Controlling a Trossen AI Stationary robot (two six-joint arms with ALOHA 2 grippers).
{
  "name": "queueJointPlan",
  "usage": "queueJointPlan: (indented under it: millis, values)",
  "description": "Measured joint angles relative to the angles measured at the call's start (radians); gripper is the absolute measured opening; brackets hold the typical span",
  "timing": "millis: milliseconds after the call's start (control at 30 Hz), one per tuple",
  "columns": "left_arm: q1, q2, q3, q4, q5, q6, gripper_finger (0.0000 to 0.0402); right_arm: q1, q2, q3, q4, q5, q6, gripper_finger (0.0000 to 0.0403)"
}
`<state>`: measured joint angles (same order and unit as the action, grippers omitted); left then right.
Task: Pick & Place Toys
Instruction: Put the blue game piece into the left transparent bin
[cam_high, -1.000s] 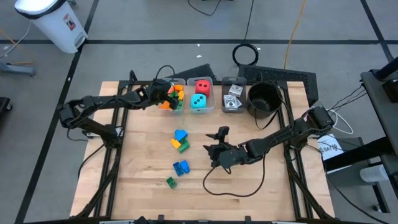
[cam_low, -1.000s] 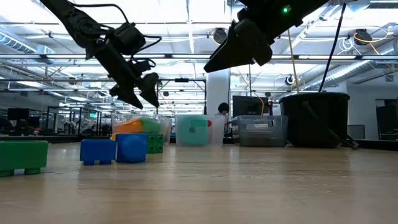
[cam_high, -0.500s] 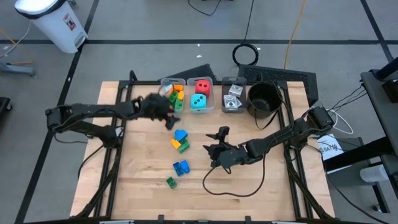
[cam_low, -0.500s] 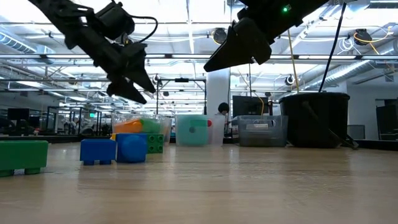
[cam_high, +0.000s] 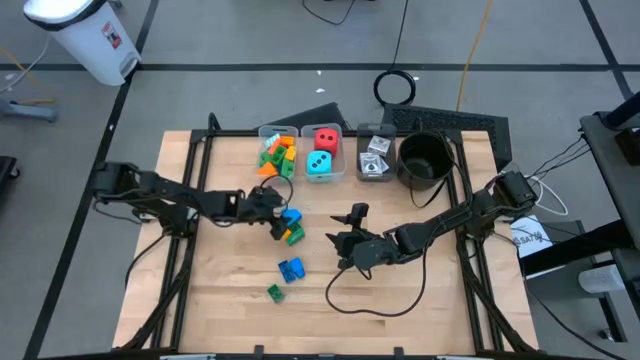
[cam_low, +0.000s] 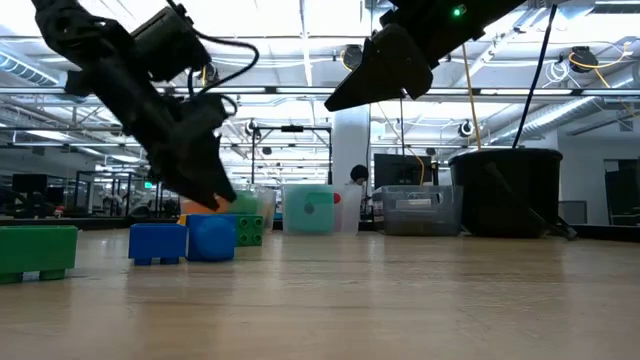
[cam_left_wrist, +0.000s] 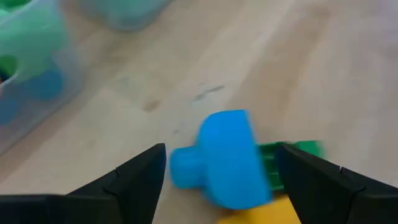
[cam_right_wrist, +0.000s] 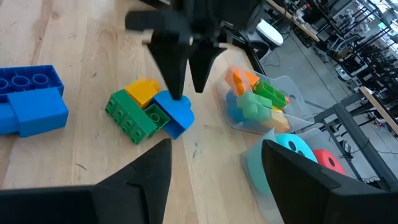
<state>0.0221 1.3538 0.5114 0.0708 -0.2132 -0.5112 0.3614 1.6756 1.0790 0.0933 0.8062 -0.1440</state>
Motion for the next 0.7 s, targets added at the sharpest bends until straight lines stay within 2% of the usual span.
queueJointPlan:
  millis: [100,167,333,500,700]
  values:
    - [-0.019,0.049,0.0,0.002,-0.065,-0.026,0.0305,0.0,0.0,0.0,0.0,0.0,0.001,0.0217]
    - [-0.022,0.084,0.0,0.023,-0.059,-0.042,0.0305,0.0,0.0,0.0,0.001,0.0,0.0,0.0217]
    - [-0.023,0.17,0.0,0.152,0.08,-0.038,0.0305,0.0,0.0,0.0,0.001,0.0,0.001,0.0215]
    - [-0.023,0.272,0.0,0.349,0.19,-0.009,0.0305,0.0,0.0,0.0,0.001,0.0,0.001,0.0217]
    - [-0.024,0.36,0.03,0.42,0.21,0.026,0.0305,0.0,0.0,0.0,0.001,0.0,0.001,0.0213]
